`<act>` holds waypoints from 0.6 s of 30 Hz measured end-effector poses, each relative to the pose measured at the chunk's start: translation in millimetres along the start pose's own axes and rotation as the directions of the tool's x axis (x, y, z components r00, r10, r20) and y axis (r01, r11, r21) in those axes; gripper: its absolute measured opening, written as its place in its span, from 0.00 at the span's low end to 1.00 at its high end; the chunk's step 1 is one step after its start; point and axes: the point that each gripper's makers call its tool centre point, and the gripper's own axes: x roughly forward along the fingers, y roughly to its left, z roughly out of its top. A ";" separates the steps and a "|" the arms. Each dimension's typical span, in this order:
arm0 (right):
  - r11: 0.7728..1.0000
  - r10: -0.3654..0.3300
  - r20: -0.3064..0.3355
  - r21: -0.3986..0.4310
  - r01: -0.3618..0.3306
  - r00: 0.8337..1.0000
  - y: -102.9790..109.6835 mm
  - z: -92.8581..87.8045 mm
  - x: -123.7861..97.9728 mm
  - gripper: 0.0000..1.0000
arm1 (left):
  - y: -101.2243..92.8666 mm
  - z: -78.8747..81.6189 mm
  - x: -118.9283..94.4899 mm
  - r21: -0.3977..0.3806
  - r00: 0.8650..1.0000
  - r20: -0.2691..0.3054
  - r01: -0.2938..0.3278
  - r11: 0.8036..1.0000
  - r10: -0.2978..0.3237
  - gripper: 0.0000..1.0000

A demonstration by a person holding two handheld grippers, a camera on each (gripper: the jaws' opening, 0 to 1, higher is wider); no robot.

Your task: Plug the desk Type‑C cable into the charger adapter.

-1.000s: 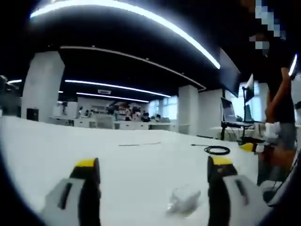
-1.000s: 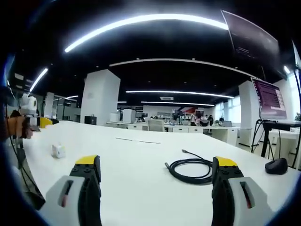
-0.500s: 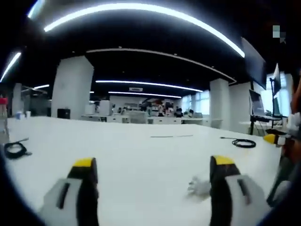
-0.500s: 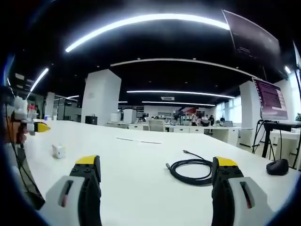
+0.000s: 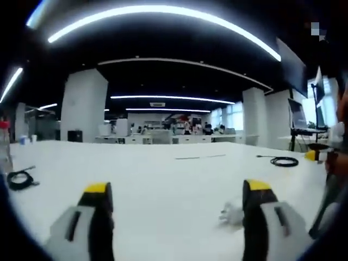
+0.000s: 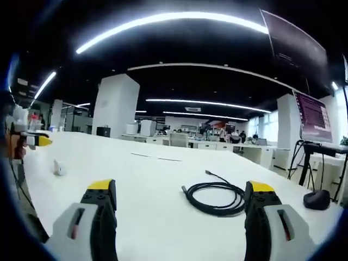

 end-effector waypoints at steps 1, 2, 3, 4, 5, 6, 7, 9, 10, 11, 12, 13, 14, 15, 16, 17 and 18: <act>1.000 0.000 -0.011 -0.003 0.000 1.000 -8.0 -2.0 5.8 0.82 | -1.2 -0.8 0.6 -0.003 1.000 -0.003 0.008 1.000 -0.008 1.00; 1.000 0.002 -0.013 -0.003 -0.002 1.000 -10.6 -2.7 8.0 0.78 | -1.4 -1.1 0.6 -0.003 1.000 -0.004 0.009 1.000 -0.009 1.00; 1.000 0.003 -0.016 -0.003 -0.003 1.000 -13.2 -3.3 10.1 0.75 | -1.6 -1.4 0.7 -0.003 1.000 -0.005 0.010 1.000 -0.010 1.00; 1.000 0.004 -0.018 -0.003 -0.004 1.000 -15.9 -4.0 12.2 0.72 | -1.9 -1.7 0.8 -0.003 1.000 -0.006 0.011 1.000 -0.011 1.00; 1.000 0.011 -0.040 -0.003 -0.011 0.999 -24.6 -8.1 19.1 0.70 | -1.4 -2.1 0.4 -0.004 1.000 -0.007 0.010 1.000 -0.010 1.00; 1.000 0.017 -0.061 -0.002 -0.017 0.998 -33.3 -12.2 26.1 0.68 | -1.0 -2.5 0.1 -0.005 1.000 -0.007 0.010 1.000 -0.010 1.00; 1.000 0.023 -0.082 -0.002 -0.024 0.996 -42.0 -16.3 33.0 0.66 | -0.6 -2.9 -0.3 -0.005 1.000 -0.007 0.009 1.000 -0.009 1.00; 0.999 0.023 -0.148 0.037 -0.018 0.989 -72.4 -29.8 53.5 0.56 | 2.0 -3.4 -2.9 0.004 1.000 -0.009 0.002 1.000 -0.002 1.00; 0.999 0.025 -0.161 0.036 -0.019 0.987 -81.7 -32.8 61.3 0.51 | 1.9 -3.9 -3.3 0.003 1.000 -0.012 0.004 1.000 -0.004 1.00; 0.998 0.032 -0.178 0.052 -0.023 0.983 -87.3 -36.7 67.1 0.50 | 1.9 -3.8 -3.8 0.003 1.000 -0.012 0.003 1.000 -0.003 1.00; 0.998 0.041 -0.198 0.057 -0.030 0.979 -89.7 -40.2 70.4 0.48 | 2.1 -3.4 -4.0 0.004 1.000 -0.010 0.003 1.000 -0.002 1.00; 0.997 0.055 -0.239 0.062 -0.041 0.970 -94.5 -46.6 76.0 0.43 | 2.4 -2.8 -4.2 0.005 1.000 -0.008 0.002 1.000 -0.002 1.00; 0.997 0.056 -0.239 0.058 -0.043 0.969 -97.5 -46.6 79.5 0.40 | 2.5 -2.6 -4.3 0.006 1.000 -0.007 0.001 1.000 -0.001 1.00; 0.998 0.058 -0.253 0.053 -0.046 0.966 -100.4 -48.7 82.1 0.39 | 2.8 -2.3 -4.5 0.008 1.000 -0.008 0.001 1.000 -0.001 1.00; 0.997 0.062 -0.293 0.053 -0.049 0.954 -105.3 -55.3 86.6 0.39 | 3.2 -2.0 -4.8 0.007 1.000 -0.008 0.001 1.000 0.000 1.00; 0.996 0.078 -0.325 0.063 -0.061 0.943 -106.1 -60.2 89.2 0.37 | 3.5 -1.8 -5.0 0.006 1.000 -0.008 0.000 1.000 0.000 1.00; 0.996 0.085 -0.332 0.065 -0.067 0.939 -106.8 -60.9 91.3 0.36 | 3.6 -1.6 -5.1 0.007 1.000 -0.007 0.000 1.000 0.000 1.00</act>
